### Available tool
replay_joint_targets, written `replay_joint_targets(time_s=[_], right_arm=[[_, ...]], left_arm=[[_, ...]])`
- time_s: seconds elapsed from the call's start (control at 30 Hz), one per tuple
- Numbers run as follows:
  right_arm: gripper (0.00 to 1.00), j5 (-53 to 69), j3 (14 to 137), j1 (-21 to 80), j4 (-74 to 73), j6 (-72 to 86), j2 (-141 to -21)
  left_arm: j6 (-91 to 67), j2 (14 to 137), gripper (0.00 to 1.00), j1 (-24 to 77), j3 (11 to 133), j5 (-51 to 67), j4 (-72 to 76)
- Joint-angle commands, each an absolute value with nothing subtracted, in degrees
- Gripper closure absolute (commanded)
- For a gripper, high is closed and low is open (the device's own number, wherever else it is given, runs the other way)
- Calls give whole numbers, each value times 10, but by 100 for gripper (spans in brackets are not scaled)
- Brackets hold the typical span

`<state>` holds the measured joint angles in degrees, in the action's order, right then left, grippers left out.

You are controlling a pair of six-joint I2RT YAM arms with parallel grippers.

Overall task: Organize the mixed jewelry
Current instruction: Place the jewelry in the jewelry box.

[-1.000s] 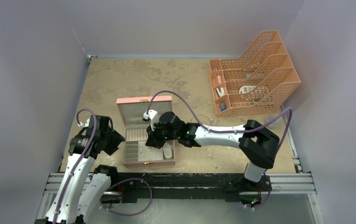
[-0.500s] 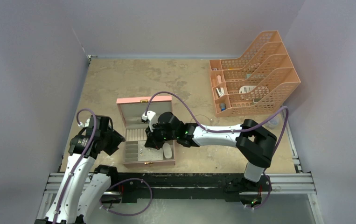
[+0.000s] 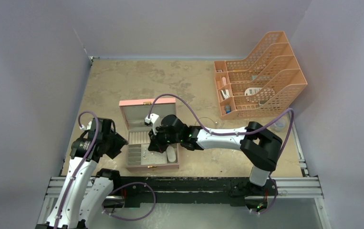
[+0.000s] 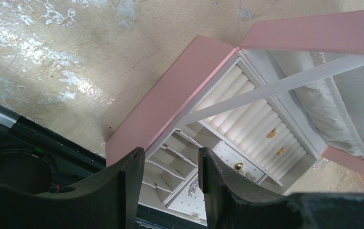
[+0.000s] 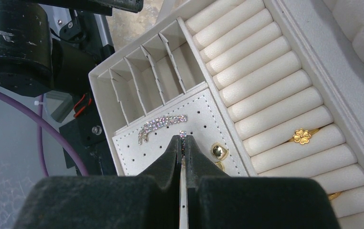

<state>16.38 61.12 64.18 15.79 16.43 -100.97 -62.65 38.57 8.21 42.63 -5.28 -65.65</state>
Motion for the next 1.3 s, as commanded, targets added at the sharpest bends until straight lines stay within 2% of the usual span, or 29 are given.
replay_joint_targets(time_s=[0.0, 0.9, 1.27], right_arm=[[100, 163, 637, 645, 177, 159, -1012], [100, 116, 623, 645, 187, 171, -996], [100, 160, 622, 645, 170, 161, -995]], left_arm=[[-636, 384, 55, 80, 440, -59, -649], [-637, 388, 55, 81, 440, -60, -648], [-637, 387, 55, 81, 440, -59, -648]])
